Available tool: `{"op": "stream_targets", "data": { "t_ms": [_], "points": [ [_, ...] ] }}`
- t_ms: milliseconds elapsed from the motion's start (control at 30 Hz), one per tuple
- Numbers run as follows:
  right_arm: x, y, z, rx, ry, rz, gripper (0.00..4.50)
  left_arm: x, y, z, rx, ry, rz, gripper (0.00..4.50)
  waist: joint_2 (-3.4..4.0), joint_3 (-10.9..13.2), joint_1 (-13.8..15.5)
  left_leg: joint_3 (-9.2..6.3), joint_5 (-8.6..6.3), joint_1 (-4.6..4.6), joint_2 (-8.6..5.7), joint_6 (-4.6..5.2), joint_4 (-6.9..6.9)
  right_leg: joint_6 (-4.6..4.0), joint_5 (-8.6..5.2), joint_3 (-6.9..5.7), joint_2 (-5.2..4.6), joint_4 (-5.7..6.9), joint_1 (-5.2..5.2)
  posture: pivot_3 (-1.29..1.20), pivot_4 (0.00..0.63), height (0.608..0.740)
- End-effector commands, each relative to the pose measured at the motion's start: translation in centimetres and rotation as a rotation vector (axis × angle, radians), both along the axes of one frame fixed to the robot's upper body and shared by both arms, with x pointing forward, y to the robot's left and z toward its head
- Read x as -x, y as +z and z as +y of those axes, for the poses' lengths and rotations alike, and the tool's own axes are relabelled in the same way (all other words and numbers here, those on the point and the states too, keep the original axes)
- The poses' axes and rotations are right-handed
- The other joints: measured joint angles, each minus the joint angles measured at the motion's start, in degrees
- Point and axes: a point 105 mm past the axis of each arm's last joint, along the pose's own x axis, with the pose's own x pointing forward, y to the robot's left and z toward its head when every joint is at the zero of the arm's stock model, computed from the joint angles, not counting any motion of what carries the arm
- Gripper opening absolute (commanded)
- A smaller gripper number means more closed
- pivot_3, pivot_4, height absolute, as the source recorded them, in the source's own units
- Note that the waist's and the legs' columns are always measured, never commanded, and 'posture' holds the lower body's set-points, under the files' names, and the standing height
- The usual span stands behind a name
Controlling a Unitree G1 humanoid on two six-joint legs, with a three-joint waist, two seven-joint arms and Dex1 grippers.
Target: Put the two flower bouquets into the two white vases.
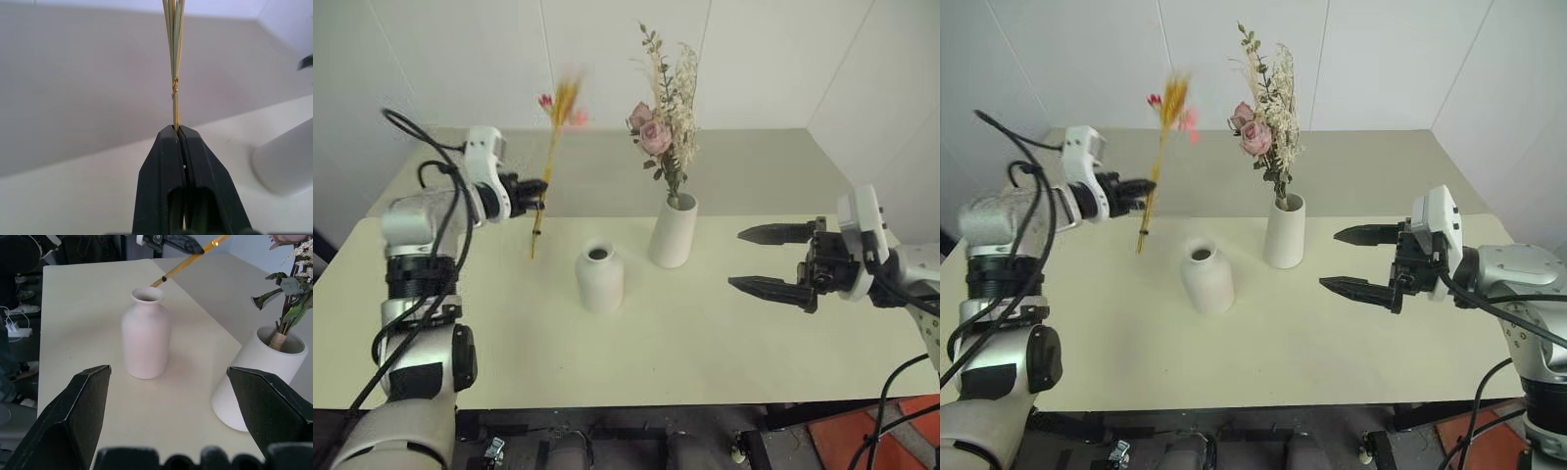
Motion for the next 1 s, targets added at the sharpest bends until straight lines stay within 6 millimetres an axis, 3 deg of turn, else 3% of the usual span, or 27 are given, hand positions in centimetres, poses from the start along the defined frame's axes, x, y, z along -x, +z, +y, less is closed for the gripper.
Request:
{"op": "stream_targets", "data": {
  "t_ms": [33, 167, 267, 667, 1000],
  "points": [
    [0.3, 1.0, -0.9, -0.003, -0.028, -0.046, 4.50, 4.0, 5.6, -1.6, 0.055, -0.203, -0.314, 0.02, 0.00, 0.0, 0.1, 0.00, 0.00, 0.01, 0.00, 0.00, 0.01, 0.00, 0.00, -0.01, 0.00, -0.01, 0.02, 0.00, 0.150, 0.740],
    [0.2, 0.4, -1.0, -0.009, -0.050, -0.037, 4.50, 7.5, 8.4, -3.4, 0.241, -0.454, -0.389, 0.02, 0.00, 0.0, 0.2, 0.00, 0.00, 0.02, 0.00, 0.00, 0.08, 0.02, 0.01, -0.01, -0.01, -0.01, 0.07, 0.00, 0.150, 0.740],
    [0.2, 0.2, -0.8, -0.013, -0.055, -0.038, 4.50, 8.8, 8.9, -4.4, 0.323, -0.575, -0.385, 0.02, 0.00, 0.0, 0.1, -0.01, 0.00, 0.05, 0.00, 0.00, 0.14, 0.06, 0.03, -0.01, -0.01, 0.00, 0.12, 0.00, 0.150, 0.740],
    [0.8, 0.2, -1.0, -0.023, -0.092, -0.052, 4.50, 7.8, 3.2, -7.6, 0.158, -0.610, -0.307, 0.02, 0.00, 0.0, 0.0, 0.00, 0.01, 0.10, -0.01, 0.00, 0.14, 0.06, 0.05, 0.03, 0.01, -0.02, 0.15, 0.00, 0.150, 0.740],
    [1.2, 0.0, -1.1, -0.026, -0.113, -0.049, 4.50, 7.0, 1.1, -8.1, 0.111, -0.581, -0.284, 0.02, 0.00, 0.0, 0.0, 0.00, 0.01, 0.10, -0.01, 0.00, 0.14, 0.06, 0.05, 0.03, 0.01, -0.03, 0.16, 0.00, 0.150, 0.740]
  ]
}}
